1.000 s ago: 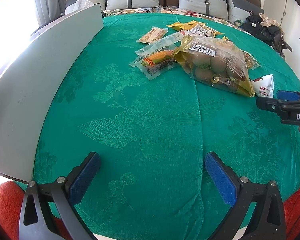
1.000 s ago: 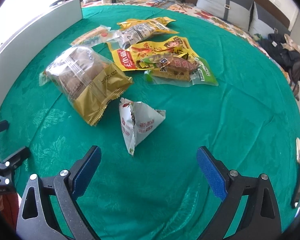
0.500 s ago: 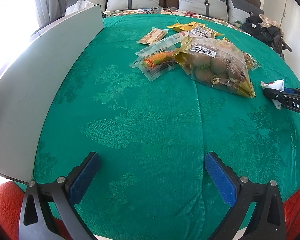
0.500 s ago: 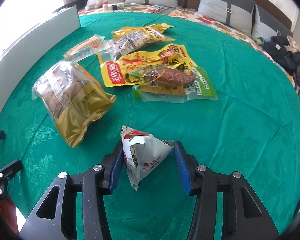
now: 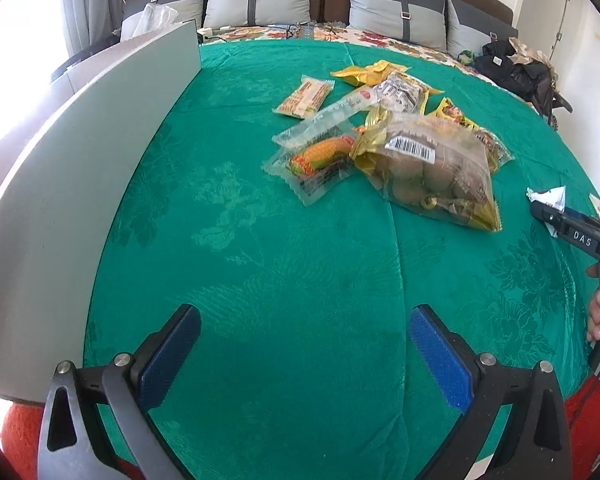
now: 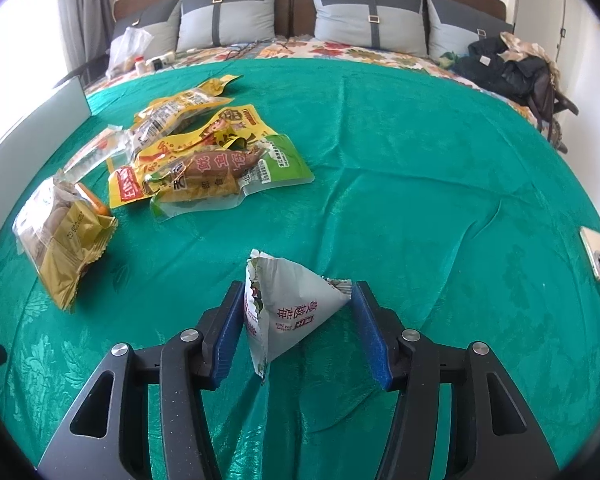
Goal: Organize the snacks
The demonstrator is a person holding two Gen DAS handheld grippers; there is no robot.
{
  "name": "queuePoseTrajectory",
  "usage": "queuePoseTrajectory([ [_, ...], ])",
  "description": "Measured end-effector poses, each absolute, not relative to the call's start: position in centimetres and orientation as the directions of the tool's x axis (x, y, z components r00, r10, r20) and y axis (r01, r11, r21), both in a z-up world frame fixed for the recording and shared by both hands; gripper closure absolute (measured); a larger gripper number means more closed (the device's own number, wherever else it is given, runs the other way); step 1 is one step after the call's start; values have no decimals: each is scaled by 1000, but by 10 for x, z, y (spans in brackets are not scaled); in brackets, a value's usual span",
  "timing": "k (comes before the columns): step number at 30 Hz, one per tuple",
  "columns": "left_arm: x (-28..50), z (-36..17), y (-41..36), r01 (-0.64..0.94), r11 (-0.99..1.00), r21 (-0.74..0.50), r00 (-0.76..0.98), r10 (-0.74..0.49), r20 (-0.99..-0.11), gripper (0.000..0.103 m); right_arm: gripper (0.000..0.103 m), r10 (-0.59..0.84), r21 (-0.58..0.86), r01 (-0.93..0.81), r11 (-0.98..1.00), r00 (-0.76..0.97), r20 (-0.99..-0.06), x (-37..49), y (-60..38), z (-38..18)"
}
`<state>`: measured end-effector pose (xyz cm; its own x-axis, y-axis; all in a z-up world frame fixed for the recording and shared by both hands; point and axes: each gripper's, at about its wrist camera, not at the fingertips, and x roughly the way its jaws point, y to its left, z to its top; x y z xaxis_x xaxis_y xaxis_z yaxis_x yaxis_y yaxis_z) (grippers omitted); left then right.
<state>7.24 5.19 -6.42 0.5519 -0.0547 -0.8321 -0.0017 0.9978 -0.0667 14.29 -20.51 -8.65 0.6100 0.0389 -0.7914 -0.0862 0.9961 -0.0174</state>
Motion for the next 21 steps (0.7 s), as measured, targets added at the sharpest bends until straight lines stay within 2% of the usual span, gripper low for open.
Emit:
queuePoseTrajectory([
  [2, 92, -55, 54, 50, 998, -44, 563, -64, -824, 0, 45, 38, -19, -87, 996, 610, -791, 143, -206, -86],
  [7, 152, -62, 43, 224, 972, 76, 485, -44, -873, 0, 45, 39, -17, -87, 996, 610, -791, 143, -208, -86],
  [11, 184, -77, 41, 275, 953, 125, 439, -8, -899, 1, 44, 39, -17, -87, 996, 610, -791, 143, -207, -87],
  [12, 188, -81, 42, 280, 953, 113, 425, -18, -905, 7, 44, 40, -17, -87, 996, 610, -791, 143, -207, -86],
  [14, 191, -79, 44, 296, 954, 43, 416, -88, -905, 26, 44, 40, -17, -87, 996, 610, -791, 143, -207, -86],
  [15, 191, -77, 45, 293, 956, 7, 410, -119, -904, 46, 44, 40, -16, -86, 996, 610, -791, 143, -207, -86],
  [16, 190, -75, 47, 276, 961, -3, 414, -122, -902, 56, 44, 40, -16, -87, 996, 610, -791, 143, -207, -86],
  [19, 174, -72, 45, 242, 970, 22, 430, -87, -899, 63, 44, 40, -16, -87, 996, 610, -791, 143, -208, -87],
  [21, 155, -72, 45, 215, 977, 12, 422, -81, -903, 63, 44, 41, -15, -87, 996, 610, -791, 143, -208, -86],
])
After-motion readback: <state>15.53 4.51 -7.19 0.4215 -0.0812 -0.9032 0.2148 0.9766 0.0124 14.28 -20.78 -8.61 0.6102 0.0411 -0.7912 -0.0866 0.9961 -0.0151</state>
